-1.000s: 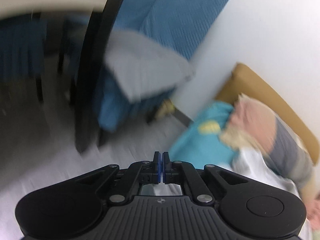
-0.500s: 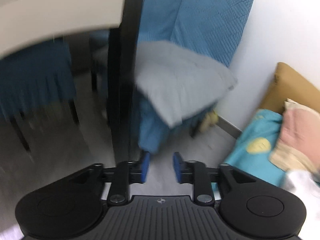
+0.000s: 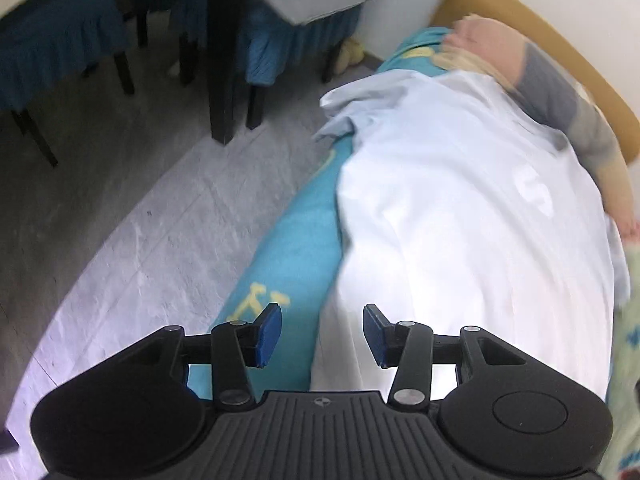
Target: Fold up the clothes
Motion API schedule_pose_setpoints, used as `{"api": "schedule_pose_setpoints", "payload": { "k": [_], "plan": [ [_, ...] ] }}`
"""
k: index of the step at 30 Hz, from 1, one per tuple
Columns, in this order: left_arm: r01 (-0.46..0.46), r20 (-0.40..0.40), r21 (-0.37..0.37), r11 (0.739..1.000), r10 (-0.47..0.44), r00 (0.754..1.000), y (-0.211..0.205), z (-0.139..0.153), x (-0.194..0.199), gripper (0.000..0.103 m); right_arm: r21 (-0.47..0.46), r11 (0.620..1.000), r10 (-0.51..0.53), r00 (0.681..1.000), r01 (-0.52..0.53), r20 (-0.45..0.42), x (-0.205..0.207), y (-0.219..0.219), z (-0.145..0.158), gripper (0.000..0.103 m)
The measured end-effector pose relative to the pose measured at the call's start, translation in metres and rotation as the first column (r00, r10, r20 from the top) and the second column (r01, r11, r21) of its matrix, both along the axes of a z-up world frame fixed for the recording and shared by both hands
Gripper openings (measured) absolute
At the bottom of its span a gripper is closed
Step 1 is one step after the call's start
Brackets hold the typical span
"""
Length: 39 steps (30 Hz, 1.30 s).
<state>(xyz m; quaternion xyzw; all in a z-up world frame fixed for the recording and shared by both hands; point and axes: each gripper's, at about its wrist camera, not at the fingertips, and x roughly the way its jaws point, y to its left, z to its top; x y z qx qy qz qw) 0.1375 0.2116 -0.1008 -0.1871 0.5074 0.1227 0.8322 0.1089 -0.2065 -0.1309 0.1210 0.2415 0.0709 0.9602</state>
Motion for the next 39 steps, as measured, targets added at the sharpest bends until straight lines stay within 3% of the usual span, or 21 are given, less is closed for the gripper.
{"api": "schedule_pose_setpoints", "payload": {
  "k": [3,6,12,17,21,25,28,31,35,38,39],
  "plan": [
    [0.073,-0.036,-0.039,0.997,-0.075,0.997,-0.024,-0.006,-0.011,0.045,0.031,0.999,-0.012,0.999,0.013,-0.048,-0.014,-0.015,0.002,0.094],
    [0.165,-0.083,-0.032,0.986,-0.167,0.982,-0.044,-0.009,-0.015,0.046,0.051,0.998,-0.037,0.994,0.042,-0.106,-0.026,-0.027,0.002,0.094],
    [0.258,-0.246,0.069,0.964,-0.234,0.941,-0.066,-0.041,-0.023,0.049,0.012,0.996,-0.084,0.990,0.086,-0.113,-0.032,-0.033,0.003,0.094],
    [0.255,-0.224,0.076,0.964,-0.233,0.946,-0.066,-0.039,-0.028,0.049,-0.005,0.995,-0.095,0.988,0.095,-0.125,-0.031,-0.036,-0.002,0.094],
    [0.273,-0.211,0.055,0.961,-0.256,0.944,-0.064,-0.034,-0.028,0.006,0.020,0.996,-0.079,0.989,0.082,-0.124,-0.028,-0.037,-0.001,0.094],
    [0.237,-0.192,0.016,0.971,-0.230,0.954,-0.040,-0.025,-0.031,0.005,0.047,0.996,-0.069,0.991,0.075,-0.112,-0.026,-0.037,0.001,0.094],
    [0.243,-0.197,-0.050,0.969,-0.248,0.949,-0.019,-0.017,-0.034,0.005,0.061,0.995,-0.068,0.992,0.075,-0.107,-0.025,-0.038,0.002,0.094],
    [0.244,-0.235,-0.040,0.969,-0.246,0.940,-0.001,-0.022,-0.036,0.005,0.082,0.993,-0.074,0.992,0.083,-0.101,-0.023,-0.040,0.003,0.094],
    [0.287,-0.270,-0.005,0.958,-0.278,0.922,-0.008,-0.036,-0.033,0.005,0.090,0.991,-0.087,0.992,0.095,-0.090,-0.018,-0.043,0.004,0.094],
    [0.364,-0.226,0.007,0.931,-0.353,0.908,-0.028,-0.032,-0.031,0.018,0.081,0.992,-0.090,0.993,0.096,-0.079,-0.018,-0.044,0.005,0.094],
    [0.379,-0.216,0.016,0.925,-0.367,0.905,-0.034,-0.029,-0.031,0.030,0.070,0.993,-0.089,0.994,0.094,-0.071,-0.018,-0.043,0.007,0.094]
  ]
}}
